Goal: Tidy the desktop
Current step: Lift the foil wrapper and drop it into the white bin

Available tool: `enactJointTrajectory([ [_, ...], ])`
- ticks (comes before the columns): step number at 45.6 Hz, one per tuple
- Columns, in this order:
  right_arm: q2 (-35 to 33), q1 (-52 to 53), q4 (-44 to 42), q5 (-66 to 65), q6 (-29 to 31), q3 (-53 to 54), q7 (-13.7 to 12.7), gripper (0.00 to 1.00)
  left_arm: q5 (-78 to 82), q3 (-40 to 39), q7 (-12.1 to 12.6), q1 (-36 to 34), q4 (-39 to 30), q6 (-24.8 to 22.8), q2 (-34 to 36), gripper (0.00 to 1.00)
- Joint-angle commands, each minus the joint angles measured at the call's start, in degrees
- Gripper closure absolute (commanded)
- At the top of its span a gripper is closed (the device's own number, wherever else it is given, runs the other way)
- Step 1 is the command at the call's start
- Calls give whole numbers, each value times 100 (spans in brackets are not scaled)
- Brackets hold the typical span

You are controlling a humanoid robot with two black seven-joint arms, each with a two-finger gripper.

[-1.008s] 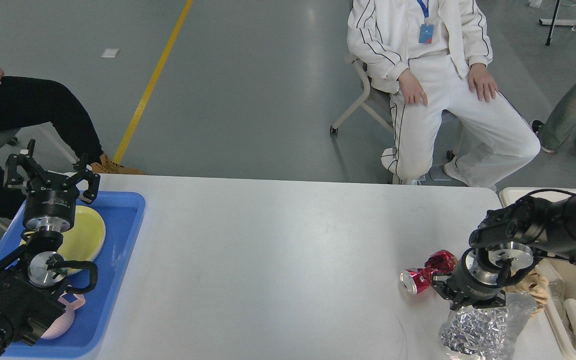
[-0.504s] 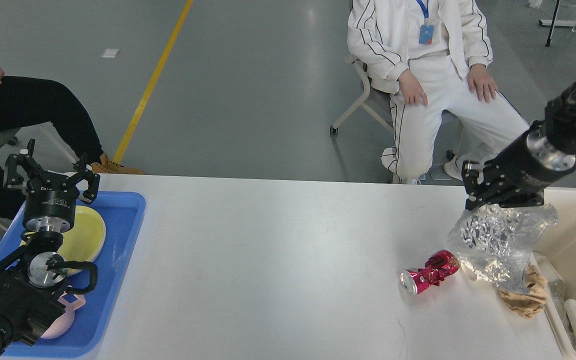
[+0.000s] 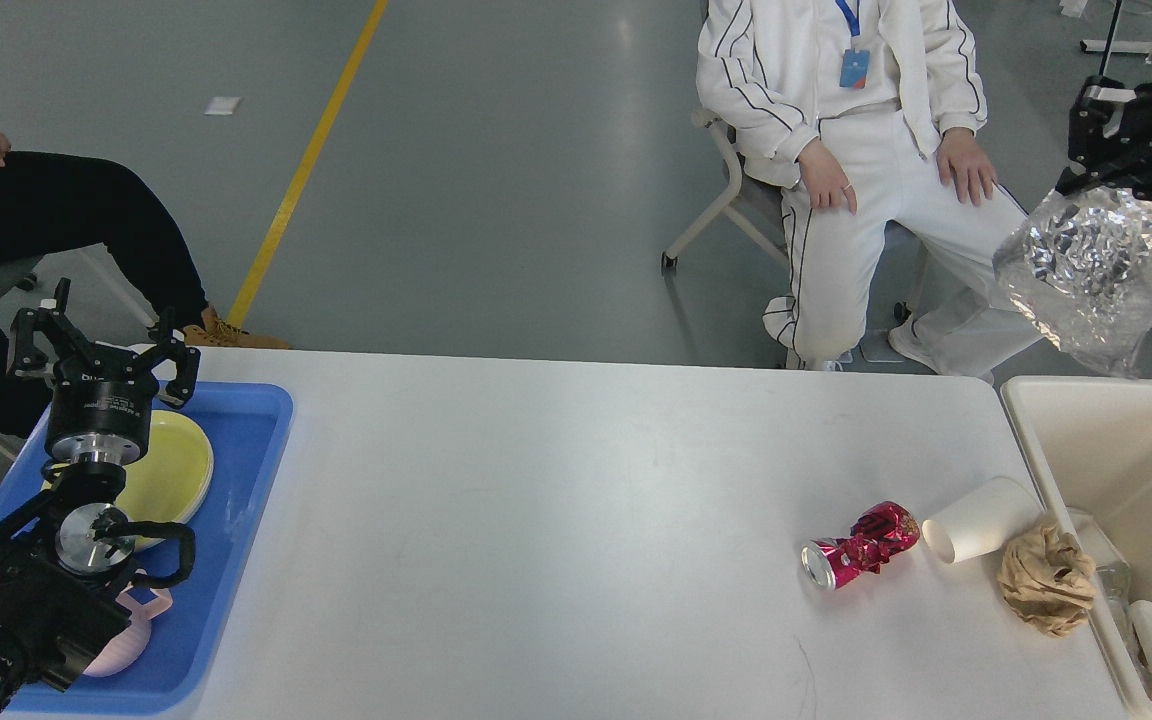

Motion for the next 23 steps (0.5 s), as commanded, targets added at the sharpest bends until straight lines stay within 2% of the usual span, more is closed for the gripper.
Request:
enactJointTrajectory([
  [1,-63,-1270,-763,-16,-574,-15,2,100,0,0,0,0,0,0,1,4],
  [9,-89,-2844,-1696,64,-1348,116,2,100,0,0,0,0,0,0,1,4],
  [13,-107,-3609,-2197,64,-2147,257,11,26,9,0,0,0,0,0,1,4],
  [14,-115,-3714,-2267,64,-2331,309,11,12,0,0,0,0,0,0,1,4],
  [15,-133,-3820,-2329,64,-2490,362,11,2,0,0,0,0,0,0,-8,4],
  [18,-194,-4145,-2417,64,-2755,512,20,0,9,0,0,0,0,0,1,4],
  [23,-256,-4594,-2435,64,-2755,714,20,0,0,0,0,0,0,0,1,4],
])
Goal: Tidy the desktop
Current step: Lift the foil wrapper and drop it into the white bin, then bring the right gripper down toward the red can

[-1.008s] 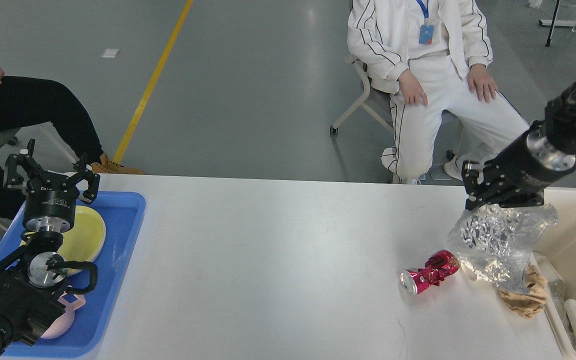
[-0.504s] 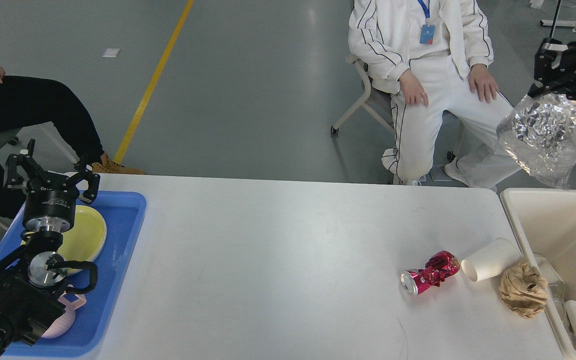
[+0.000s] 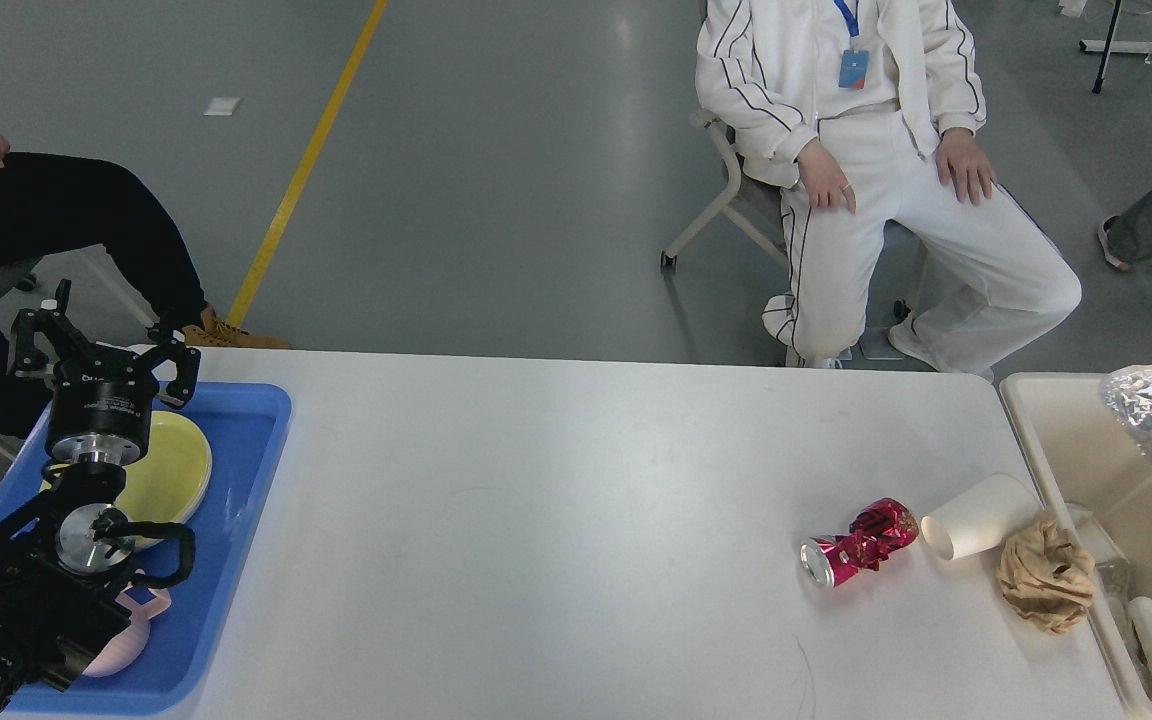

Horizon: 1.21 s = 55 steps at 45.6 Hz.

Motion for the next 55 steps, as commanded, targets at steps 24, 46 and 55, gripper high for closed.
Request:
enactJointTrajectory([
  [24,536,1312,1087,36,540,156,2,0,4,0,0,0,0,0,1,4],
  [46,2550,4601,2810,97,3854,-715,55,0,-5,0,0,0,0,0,1,4],
  [55,2322,4216,2846,97,3881,-601,55,0,4,0,0,0,0,0,1,4],
])
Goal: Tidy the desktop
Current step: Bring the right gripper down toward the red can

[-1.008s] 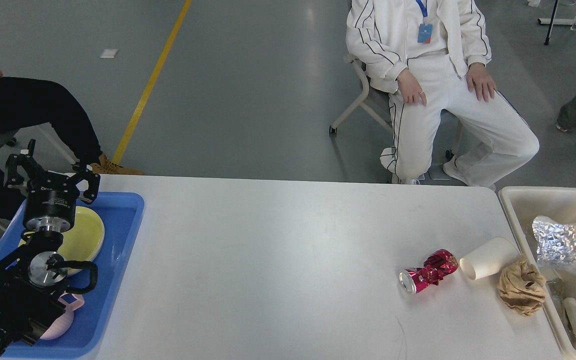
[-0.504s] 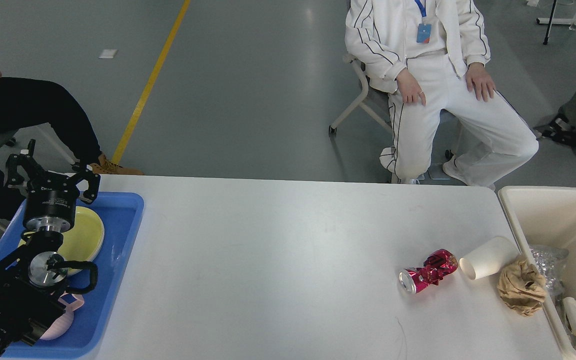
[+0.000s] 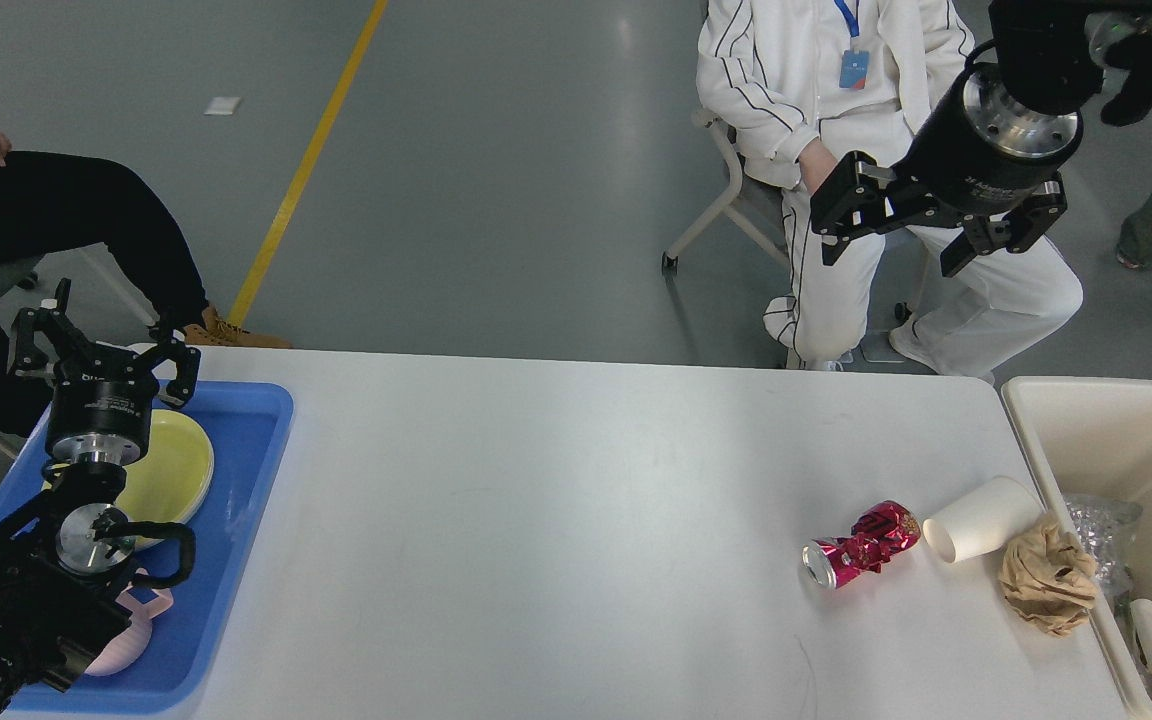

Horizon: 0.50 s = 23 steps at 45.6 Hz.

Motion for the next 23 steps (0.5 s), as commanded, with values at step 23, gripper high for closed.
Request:
enactJointTrajectory([
  [23,-1157,-3785,-67,1038,-2460,752,-10,0,-2,-9,0,0,0,0,2,4],
])
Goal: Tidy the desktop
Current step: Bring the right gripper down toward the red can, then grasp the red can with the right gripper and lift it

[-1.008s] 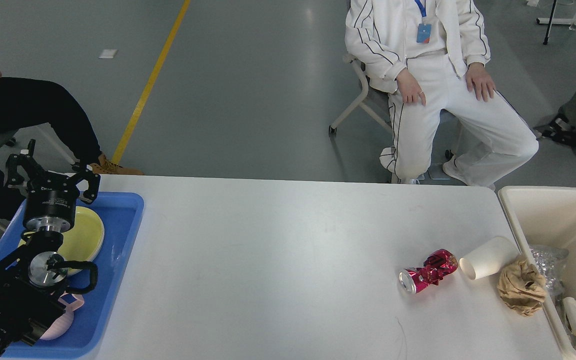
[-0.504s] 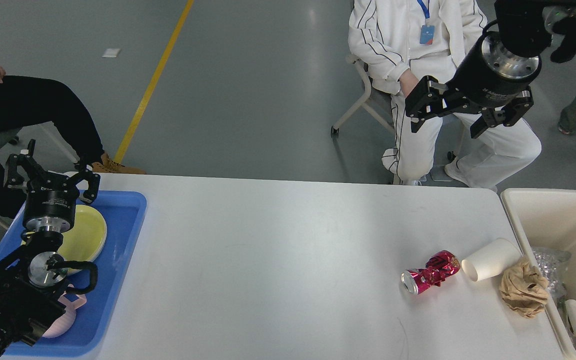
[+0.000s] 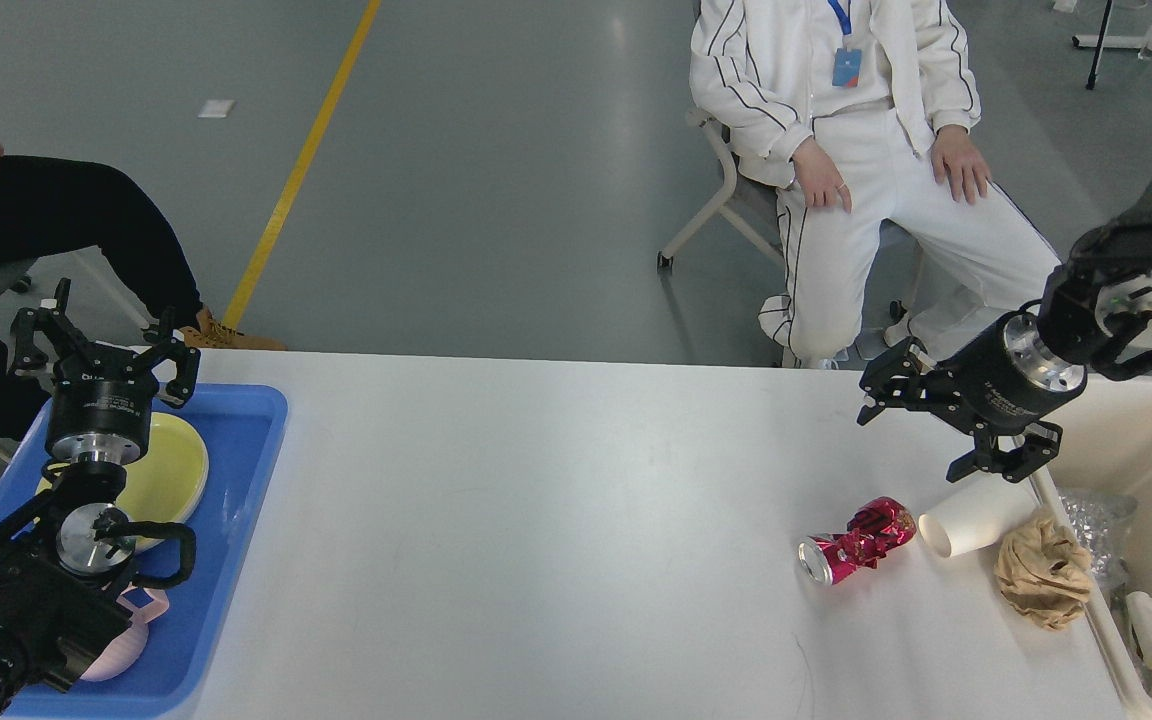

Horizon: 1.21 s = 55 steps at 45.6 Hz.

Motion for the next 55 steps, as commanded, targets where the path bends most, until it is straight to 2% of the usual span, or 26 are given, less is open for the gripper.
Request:
enactJointTrajectory([
  [1,52,-696,2,-10,-820,240,0,0,-2,0,0,0,0,0,0,4],
  [10,456,-1400,-524,-18,-1084,610,-17,0,-2,0,0,0,0,0,0,4],
  [17,825,-1918,-991,-1,-1524,636,-26,0,6,0,0,0,0,0,0,4],
  [26,1124,-2349,-1439,-1,-1550,628,-44,0,6,0,0,0,0,0,-9,4],
  [37,1124,-2543,-1571,-1,-1568,636,-44,1,-2,0,0,0,0,0,0,4],
  [41,1116,-2569,-1615,-1,-1577,636,-44,8,-2,0,0,0,0,0,-9,4],
  [43,1098,-2595,-1606,-1,-1577,636,-44,16,6,0,0,0,0,0,0,4],
  [48,1098,-2648,-1589,26,-1568,654,-53,53,-2,0,0,0,0,0,0,4],
  [50,1089,-2648,-1571,34,-1568,689,-44,64,-2,0,0,0,0,0,0,4],
  [55,1080,-2648,-1580,26,-1577,751,-44,66,-2,0,0,0,0,0,0,4],
])
